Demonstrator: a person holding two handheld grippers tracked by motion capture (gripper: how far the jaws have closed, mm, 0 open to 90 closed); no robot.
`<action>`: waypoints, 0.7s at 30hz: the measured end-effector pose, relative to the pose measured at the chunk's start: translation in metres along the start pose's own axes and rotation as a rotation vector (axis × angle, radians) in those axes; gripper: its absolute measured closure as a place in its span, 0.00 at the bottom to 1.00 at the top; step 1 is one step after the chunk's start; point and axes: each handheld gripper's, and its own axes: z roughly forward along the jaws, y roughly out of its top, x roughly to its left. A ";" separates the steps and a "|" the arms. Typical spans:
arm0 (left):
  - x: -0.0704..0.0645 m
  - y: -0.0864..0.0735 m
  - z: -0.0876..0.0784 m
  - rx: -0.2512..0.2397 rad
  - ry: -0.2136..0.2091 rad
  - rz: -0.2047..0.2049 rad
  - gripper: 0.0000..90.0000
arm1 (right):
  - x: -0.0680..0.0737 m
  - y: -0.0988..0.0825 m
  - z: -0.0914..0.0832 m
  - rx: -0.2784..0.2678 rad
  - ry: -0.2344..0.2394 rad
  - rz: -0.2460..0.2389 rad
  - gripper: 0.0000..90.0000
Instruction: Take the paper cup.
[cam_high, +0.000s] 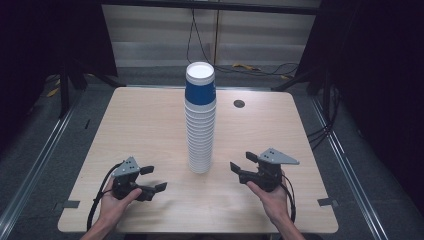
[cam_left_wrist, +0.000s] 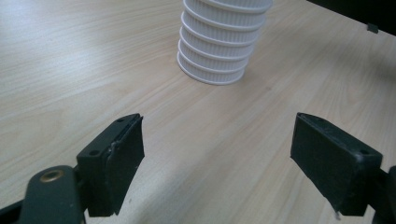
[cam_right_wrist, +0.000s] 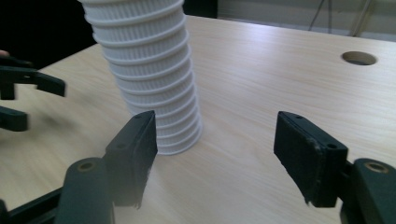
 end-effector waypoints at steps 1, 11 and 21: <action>0.000 0.000 0.001 0.001 0.003 0.004 0.19 | 0.000 0.002 0.000 0.004 0.007 -0.007 0.33; 0.001 0.001 0.002 0.004 0.000 0.015 0.19 | -0.003 0.035 -0.002 -0.017 0.090 -0.023 0.25; 0.003 0.000 0.000 0.013 0.006 0.009 0.19 | 0.001 0.069 -0.003 -0.060 0.147 -0.054 0.25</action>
